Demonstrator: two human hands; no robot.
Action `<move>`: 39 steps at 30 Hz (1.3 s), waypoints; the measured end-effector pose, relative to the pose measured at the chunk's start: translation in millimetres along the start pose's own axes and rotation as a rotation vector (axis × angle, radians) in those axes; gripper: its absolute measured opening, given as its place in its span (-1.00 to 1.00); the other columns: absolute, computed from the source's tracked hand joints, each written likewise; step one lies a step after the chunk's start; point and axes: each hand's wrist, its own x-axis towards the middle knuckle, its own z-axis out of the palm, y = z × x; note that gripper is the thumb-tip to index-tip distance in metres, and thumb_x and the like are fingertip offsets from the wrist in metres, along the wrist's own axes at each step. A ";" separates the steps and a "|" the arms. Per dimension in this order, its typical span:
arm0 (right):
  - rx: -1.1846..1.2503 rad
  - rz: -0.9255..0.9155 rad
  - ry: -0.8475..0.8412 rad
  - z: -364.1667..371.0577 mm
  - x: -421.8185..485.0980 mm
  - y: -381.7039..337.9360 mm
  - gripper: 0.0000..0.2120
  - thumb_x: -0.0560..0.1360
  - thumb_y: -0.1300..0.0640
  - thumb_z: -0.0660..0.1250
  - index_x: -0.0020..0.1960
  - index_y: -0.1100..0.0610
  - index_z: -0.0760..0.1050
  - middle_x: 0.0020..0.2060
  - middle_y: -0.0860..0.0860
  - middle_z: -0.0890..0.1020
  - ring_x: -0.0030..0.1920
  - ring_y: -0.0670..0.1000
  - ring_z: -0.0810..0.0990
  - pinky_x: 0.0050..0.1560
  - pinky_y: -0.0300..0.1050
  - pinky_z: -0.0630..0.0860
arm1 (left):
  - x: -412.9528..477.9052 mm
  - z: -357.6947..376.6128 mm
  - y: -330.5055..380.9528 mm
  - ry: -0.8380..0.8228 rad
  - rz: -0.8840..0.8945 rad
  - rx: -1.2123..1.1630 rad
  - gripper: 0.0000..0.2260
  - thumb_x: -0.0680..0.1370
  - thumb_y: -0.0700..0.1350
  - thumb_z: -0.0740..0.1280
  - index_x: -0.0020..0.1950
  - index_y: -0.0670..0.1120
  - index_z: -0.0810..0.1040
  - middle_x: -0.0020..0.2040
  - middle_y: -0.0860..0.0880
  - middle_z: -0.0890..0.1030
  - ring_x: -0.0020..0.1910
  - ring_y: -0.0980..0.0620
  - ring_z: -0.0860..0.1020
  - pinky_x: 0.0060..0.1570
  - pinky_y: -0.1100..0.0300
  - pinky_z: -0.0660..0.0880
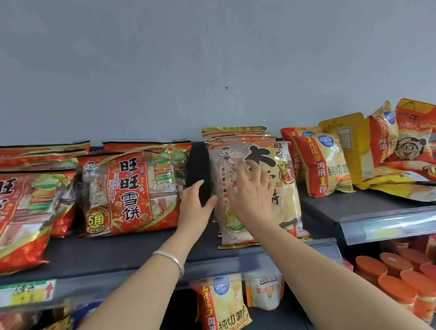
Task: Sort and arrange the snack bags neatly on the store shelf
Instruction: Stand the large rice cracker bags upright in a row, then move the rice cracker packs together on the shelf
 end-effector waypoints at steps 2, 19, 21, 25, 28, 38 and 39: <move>-0.006 -0.111 -0.027 8.7 -3.2 -28.1 -0.59 0.58 -0.02 0.17 0.42 -0.03 0.30 0.49 0.02 0.17 0.49 0.15 0.09 0.41 0.12 0.14 | 1.8 -29.2 -6.6 0.044 0.033 0.064 -0.61 0.57 -0.06 0.29 0.40 -0.03 0.36 0.38 -0.08 0.36 0.37 -0.06 0.35 0.31 0.11 0.29; 0.341 -0.669 -0.218 112.4 -73.6 -405.9 -0.65 0.58 0.04 0.20 0.34 0.09 0.43 0.30 0.08 0.44 0.31 0.16 0.38 0.24 0.07 0.40 | -53.4 -408.0 -162.1 0.428 -0.055 0.650 -0.75 0.57 -0.07 0.26 0.24 -0.01 0.52 0.16 -0.03 0.56 0.15 -0.06 0.50 0.10 -0.01 0.47; 0.350 -0.701 -0.278 126.2 -85.1 -440.2 -0.64 0.58 0.06 0.19 0.35 0.09 0.41 0.32 0.08 0.41 0.34 0.14 0.35 0.27 0.05 0.38 | -64.3 -439.3 -187.2 0.439 -0.125 0.667 -0.72 0.55 -0.07 0.28 0.26 -0.03 0.50 0.20 -0.06 0.54 0.18 -0.07 0.47 0.13 0.04 0.44; 0.313 -0.776 -0.446 151.6 -104.4 -495.2 -0.58 0.57 0.05 0.20 0.40 0.12 0.37 0.35 0.10 0.38 0.35 0.17 0.35 0.31 0.06 0.35 | -82.4 -488.3 -233.1 0.495 -0.392 0.599 -0.56 0.52 -0.07 0.33 0.40 0.01 0.36 0.36 -0.11 0.38 0.34 -0.12 0.34 0.22 0.02 0.36; 0.282 -0.798 -0.602 169.9 -114.1 -526.6 -0.47 0.57 0.04 0.23 0.49 0.13 0.24 0.42 0.13 0.30 0.39 0.20 0.31 0.36 0.05 0.30 | -93.9 -514.0 -261.0 0.516 -0.537 0.551 -0.46 0.52 -0.04 0.34 0.46 0.07 0.25 0.43 -0.15 0.23 0.40 -0.19 0.22 0.35 -0.03 0.26; 0.242 -0.773 -0.699 245.8 -125.4 -592.5 -0.40 0.61 -0.18 0.06 0.56 0.00 0.04 0.54 0.16 0.10 0.54 0.19 0.03 0.49 0.23 0.03 | -81.7 -564.2 -308.2 0.483 -0.642 0.762 -0.43 0.54 0.11 0.24 0.51 0.10 0.13 0.52 -0.12 0.11 0.49 -0.17 0.09 0.41 -0.09 0.15; 0.230 -0.771 -0.715 252.3 -128.5 -595.3 -0.40 0.60 -0.20 0.05 0.57 -0.02 0.03 0.54 0.14 0.10 0.54 0.19 0.03 0.48 0.26 0.01 | -76.3 -566.7 -310.6 0.464 -0.654 0.794 -0.44 0.55 0.11 0.22 0.51 0.11 0.12 0.52 -0.12 0.13 0.49 -0.15 0.10 0.42 -0.08 0.13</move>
